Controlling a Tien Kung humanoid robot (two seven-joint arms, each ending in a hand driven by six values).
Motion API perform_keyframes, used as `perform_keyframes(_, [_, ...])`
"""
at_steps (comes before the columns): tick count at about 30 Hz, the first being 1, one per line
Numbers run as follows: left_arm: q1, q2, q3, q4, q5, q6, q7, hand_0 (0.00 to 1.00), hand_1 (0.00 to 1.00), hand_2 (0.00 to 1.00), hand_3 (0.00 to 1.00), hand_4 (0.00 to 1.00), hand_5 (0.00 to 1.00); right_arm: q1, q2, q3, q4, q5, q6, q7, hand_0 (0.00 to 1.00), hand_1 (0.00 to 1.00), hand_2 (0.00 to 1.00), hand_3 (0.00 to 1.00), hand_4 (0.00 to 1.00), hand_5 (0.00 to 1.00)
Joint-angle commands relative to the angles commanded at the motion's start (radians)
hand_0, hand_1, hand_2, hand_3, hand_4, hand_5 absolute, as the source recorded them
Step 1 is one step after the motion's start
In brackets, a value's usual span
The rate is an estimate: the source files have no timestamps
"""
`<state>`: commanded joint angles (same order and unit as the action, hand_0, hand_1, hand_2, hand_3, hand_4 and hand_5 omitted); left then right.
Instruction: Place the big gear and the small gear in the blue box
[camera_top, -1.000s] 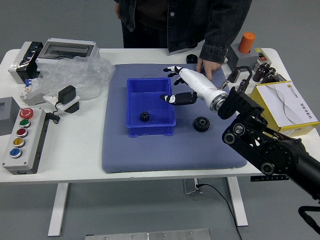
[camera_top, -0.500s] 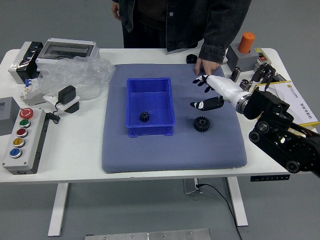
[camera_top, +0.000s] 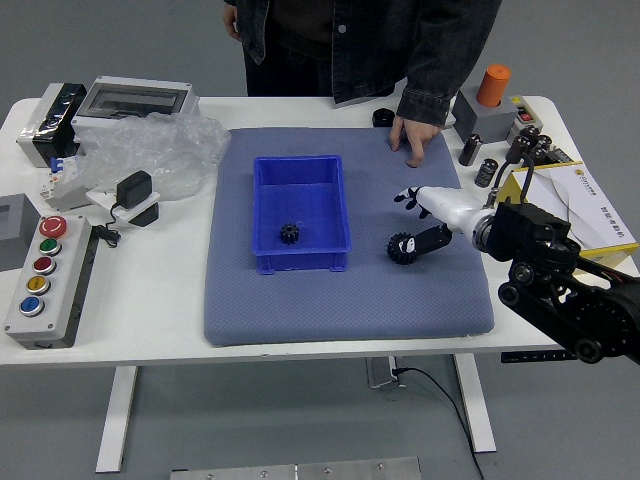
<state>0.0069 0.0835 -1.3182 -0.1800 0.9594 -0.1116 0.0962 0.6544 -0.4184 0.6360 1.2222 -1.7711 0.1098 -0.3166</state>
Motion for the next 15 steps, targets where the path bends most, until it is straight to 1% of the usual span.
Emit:
perform_keyframes(14, [0.002, -0.001, 0.0, 0.0, 0.0, 0.0, 0.001, 0.849, 0.797, 0.797, 0.843, 0.583, 0.063, -0.002, 0.015, -0.035, -0.018, -0.038, 0.007, -0.015, 0.758, 0.714, 0.854, 0.888, 0.831, 0.333])
perform_keyframes(15, [0.002, -0.001, 0.0, 0.0, 0.001, 0.0, 0.001, 0.849, 0.797, 0.797, 0.842, 0.583, 0.063, -0.002, 0.017, -0.036, -0.019, -0.039, 0.007, -0.015, 0.753, 0.704, 0.833, 0.874, 0.832, 0.333])
